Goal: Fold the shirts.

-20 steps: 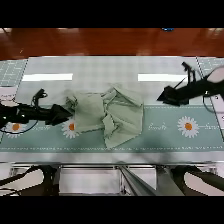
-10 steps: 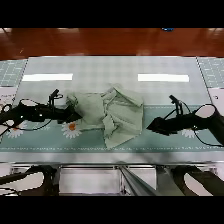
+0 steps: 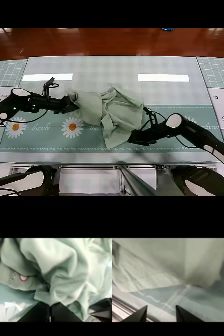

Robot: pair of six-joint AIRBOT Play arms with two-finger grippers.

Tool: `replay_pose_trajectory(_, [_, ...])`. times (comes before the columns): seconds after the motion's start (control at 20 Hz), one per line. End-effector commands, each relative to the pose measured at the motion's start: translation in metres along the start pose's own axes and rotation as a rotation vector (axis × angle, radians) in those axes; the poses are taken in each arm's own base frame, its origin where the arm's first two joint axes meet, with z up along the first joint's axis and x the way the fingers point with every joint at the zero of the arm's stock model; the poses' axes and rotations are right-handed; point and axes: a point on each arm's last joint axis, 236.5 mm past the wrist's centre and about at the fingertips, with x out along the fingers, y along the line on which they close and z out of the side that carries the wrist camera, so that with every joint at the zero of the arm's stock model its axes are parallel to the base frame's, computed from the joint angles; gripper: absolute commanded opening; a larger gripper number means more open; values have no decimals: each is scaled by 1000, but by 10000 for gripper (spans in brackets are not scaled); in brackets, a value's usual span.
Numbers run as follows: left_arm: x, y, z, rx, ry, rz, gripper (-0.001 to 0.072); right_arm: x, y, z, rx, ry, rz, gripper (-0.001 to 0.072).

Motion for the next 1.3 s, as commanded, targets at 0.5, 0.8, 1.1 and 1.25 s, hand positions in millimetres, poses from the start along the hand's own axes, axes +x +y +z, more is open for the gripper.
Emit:
replay_pose_trajectory(0.5, [-16,-4,7,24,-19,-17,19,24,78,112,-90,-187,116,23])
replay_pose_trajectory(0.8, [-120,-81,76,142,-334,-153,19,-189,124,187,-404,-548,-44,22])
replay_pose_trajectory(1.1, [-302,-222,94,427,-780,-187,19,-444,183,137,-564,-1052,-94,22])
replay_pose_trajectory(1.25, [-360,-280,61,574,-922,-143,19,-501,216,65,-683,-1216,-130,22])
